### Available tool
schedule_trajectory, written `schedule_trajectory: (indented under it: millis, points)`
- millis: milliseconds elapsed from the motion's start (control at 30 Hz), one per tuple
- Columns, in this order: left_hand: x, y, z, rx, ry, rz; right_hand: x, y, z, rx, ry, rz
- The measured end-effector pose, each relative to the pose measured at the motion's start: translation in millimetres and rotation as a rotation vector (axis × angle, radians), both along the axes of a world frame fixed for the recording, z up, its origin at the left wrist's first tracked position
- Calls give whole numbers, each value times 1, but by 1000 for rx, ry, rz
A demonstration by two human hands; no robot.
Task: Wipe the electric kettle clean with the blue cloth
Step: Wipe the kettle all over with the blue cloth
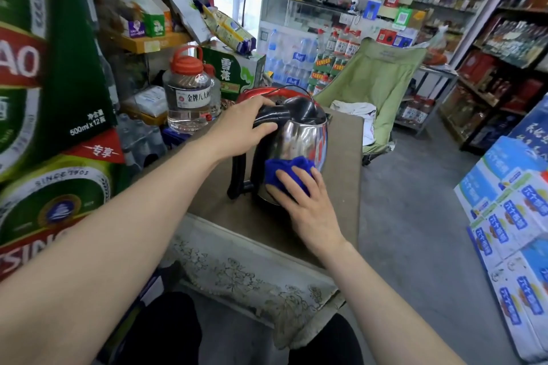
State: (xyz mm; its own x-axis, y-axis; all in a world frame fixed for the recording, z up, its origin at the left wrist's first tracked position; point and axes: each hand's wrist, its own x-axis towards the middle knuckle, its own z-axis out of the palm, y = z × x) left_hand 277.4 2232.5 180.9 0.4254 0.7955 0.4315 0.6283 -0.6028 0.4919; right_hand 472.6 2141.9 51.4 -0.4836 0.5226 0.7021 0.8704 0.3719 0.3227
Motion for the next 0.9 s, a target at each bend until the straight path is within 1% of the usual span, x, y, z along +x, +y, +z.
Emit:
schedule_trajectory:
  millis: [33, 67, 100, 167, 233, 267, 300, 333, 367, 467, 500, 533, 567, 600, 667, 700, 767, 833, 867, 900]
  points:
    - [0, 0, 1, 2, -1, -4, 3, -1, 6, -16, 45, 6]
    - [0, 0, 1, 3, -2, -7, 3, 0, 16, -24, 138, 4]
    - [0, 1, 2, 1, -3, -10, 3, 2, 27, -44, 274, -8]
    - [0, 2, 2, -16, -3, -12, -3, 7, 44, -75, 641, -51]
    - [0, 2, 2, -27, -3, -7, -7, 12, 47, -109, 1080, -79]
    - [0, 2, 1, -30, -1, -6, -8, 13, 44, -150, 1259, -115]
    - [0, 2, 0, -30, -1, -5, -11, 9, 38, -206, 1368, -159]
    - [0, 3, -1, -25, -1, -6, -14, 3, 32, -237, 1386, -182]
    - [0, 4, -1, -19, 1, -8, -18, -5, 27, -237, 1341, -161]
    - [1, 4, 0, -14, 5, -14, -25, -15, 38, -167, 1028, -68]
    - [1, 3, 1, -24, 3, -15, -23, -8, 50, -158, 956, -46]
    - [1, 2, 2, -37, 0, -16, -19, 3, 59, -146, 936, -32]
    - [1, 1, 2, -49, 0, -17, -15, 15, 67, -141, 985, -27]
    - [1, 0, 2, -54, -2, -18, -10, 24, 73, -139, 1078, -49]
    - [0, -3, -1, -51, -30, 0, 2, 36, 73, -171, 1217, -170]
    - [-2, -4, -4, -52, -70, 15, 5, 35, 67, -215, 1248, -227]
    - [-3, -11, -13, -90, -219, 47, 2, 21, 46, -287, 1299, -282]
    - [-4, -17, -30, -176, -384, 78, -16, 2, 21, -310, 1286, -265]
    - [-5, -19, -41, -231, -451, 95, -28, -9, 9, -318, 1230, -247]
    - [-5, -21, -53, -284, -507, 109, -39, -19, 2, -318, 1133, -227]
